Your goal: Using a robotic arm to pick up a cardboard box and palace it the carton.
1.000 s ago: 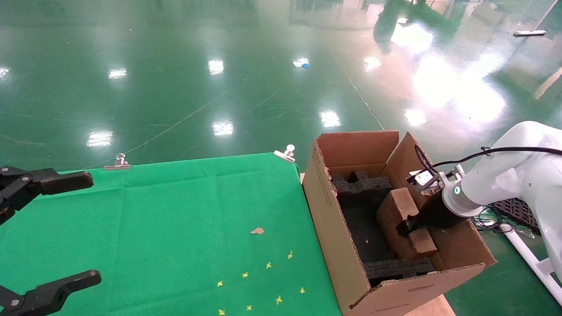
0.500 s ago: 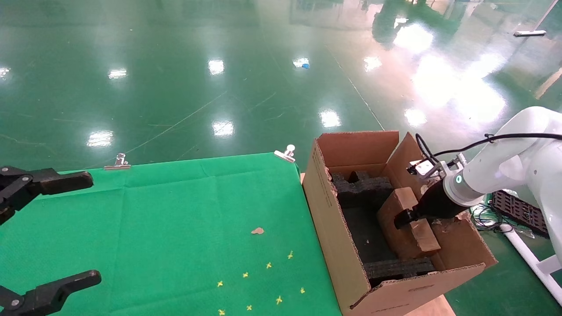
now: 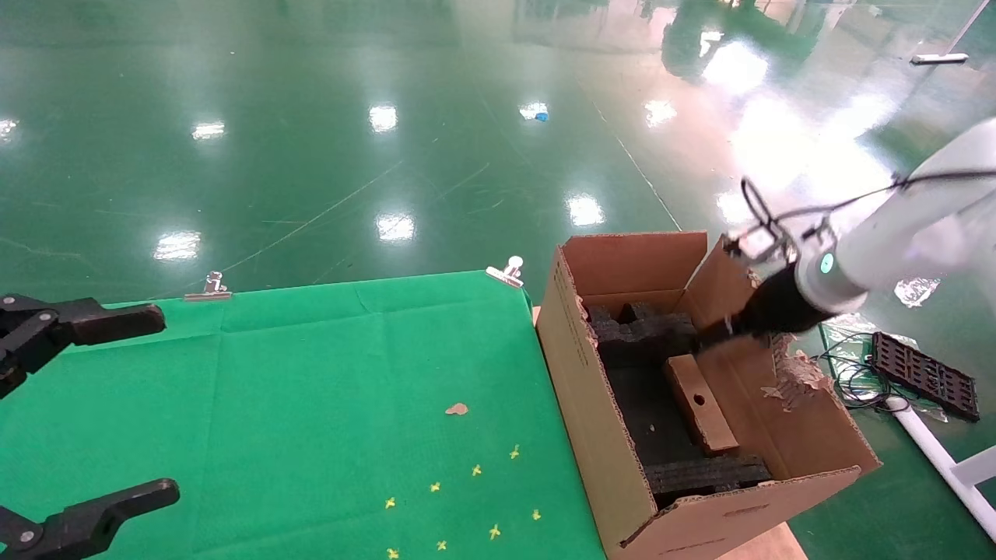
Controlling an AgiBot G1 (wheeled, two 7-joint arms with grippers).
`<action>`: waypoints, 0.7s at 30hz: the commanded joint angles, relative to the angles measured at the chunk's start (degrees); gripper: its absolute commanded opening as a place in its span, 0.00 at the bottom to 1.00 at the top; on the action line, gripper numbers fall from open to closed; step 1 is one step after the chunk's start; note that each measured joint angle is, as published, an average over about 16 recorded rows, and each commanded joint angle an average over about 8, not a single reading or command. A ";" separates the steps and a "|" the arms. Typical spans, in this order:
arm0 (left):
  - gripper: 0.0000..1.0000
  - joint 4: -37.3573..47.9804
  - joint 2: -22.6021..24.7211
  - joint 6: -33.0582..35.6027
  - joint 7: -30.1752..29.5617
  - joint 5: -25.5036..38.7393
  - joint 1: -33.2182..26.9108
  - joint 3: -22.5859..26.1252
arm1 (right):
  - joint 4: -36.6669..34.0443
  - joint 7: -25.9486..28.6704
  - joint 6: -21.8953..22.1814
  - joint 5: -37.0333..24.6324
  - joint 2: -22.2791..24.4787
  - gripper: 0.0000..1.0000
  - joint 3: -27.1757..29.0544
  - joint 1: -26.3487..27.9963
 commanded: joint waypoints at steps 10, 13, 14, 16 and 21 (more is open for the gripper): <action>1.00 0.00 -0.01 -0.01 0.02 -0.02 -0.01 0.03 | 3.76 -7.67 -1.51 2.65 3.35 1.00 2.20 13.03; 1.00 0.00 -0.02 -0.02 0.02 -0.03 -0.01 0.04 | 5.27 -9.98 -0.89 3.65 4.64 1.00 3.03 14.86; 1.00 0.00 -0.02 -0.02 0.02 -0.03 -0.01 0.04 | 5.72 -10.67 -0.57 4.00 5.05 1.00 3.32 15.35; 1.00 0.00 -0.02 -0.02 0.03 -0.04 -0.01 0.04 | 6.41 -11.55 0.16 4.54 5.62 1.00 3.75 15.75; 1.00 0.02 -0.03 -0.04 0.03 -0.05 0.00 0.04 | 7.80 -12.60 0.86 5.79 6.48 1.00 5.12 15.61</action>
